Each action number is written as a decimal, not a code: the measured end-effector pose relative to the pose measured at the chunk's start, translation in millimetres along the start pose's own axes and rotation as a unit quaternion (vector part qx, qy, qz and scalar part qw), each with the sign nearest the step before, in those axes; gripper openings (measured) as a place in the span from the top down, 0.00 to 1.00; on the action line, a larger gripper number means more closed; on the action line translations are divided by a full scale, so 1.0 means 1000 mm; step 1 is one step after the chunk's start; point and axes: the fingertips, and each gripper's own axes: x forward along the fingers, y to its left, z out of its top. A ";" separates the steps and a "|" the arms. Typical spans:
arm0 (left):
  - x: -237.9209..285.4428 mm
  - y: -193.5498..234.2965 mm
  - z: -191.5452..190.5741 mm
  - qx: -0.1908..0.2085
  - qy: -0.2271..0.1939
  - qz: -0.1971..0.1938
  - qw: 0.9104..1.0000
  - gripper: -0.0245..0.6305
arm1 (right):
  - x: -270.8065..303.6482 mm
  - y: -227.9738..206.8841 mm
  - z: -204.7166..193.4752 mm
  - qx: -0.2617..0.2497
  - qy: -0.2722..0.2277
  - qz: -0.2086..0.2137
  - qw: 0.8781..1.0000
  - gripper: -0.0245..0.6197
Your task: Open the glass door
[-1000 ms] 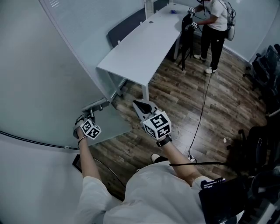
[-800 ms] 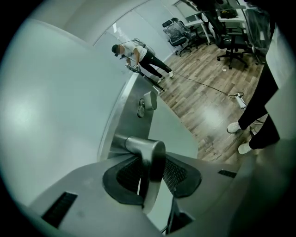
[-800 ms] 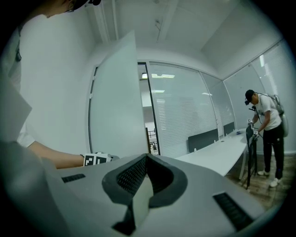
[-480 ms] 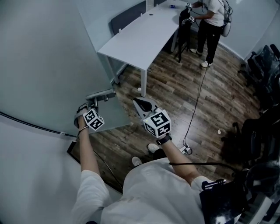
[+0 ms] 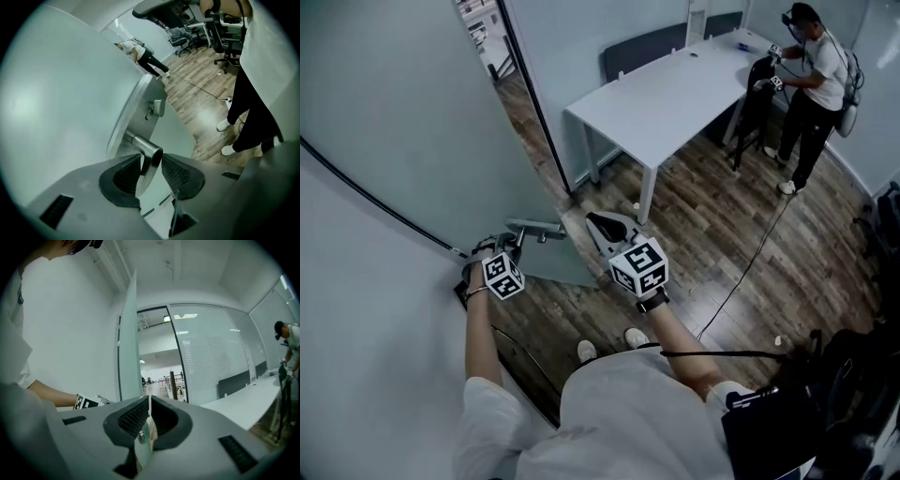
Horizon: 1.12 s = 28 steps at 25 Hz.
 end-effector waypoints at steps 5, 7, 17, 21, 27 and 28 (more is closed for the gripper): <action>-0.044 -0.028 0.003 -0.058 0.001 0.014 0.998 0.79 | -0.001 0.033 -0.004 -0.013 -0.001 0.098 0.995 0.96; -0.064 -0.041 -0.005 -0.084 0.006 0.020 0.996 0.79 | 0.001 0.052 -0.009 -0.020 -0.003 0.138 0.990 0.96; -0.176 -0.082 -0.021 -0.361 -0.098 0.199 0.906 0.79 | -0.001 0.152 -0.049 -0.114 0.042 0.300 0.946 0.82; -0.220 -0.098 -0.006 -0.443 -0.174 0.251 0.843 0.79 | -0.010 0.189 -0.066 -0.141 0.064 0.374 0.914 0.80; -0.254 -0.114 -0.021 -0.517 -0.213 0.298 0.774 0.88 | -0.012 0.240 -0.074 -0.133 0.057 0.432 0.890 0.81; -0.255 -0.119 -0.028 -0.525 -0.211 0.300 0.768 0.91 | -0.012 0.249 -0.074 -0.132 0.056 0.438 0.887 0.81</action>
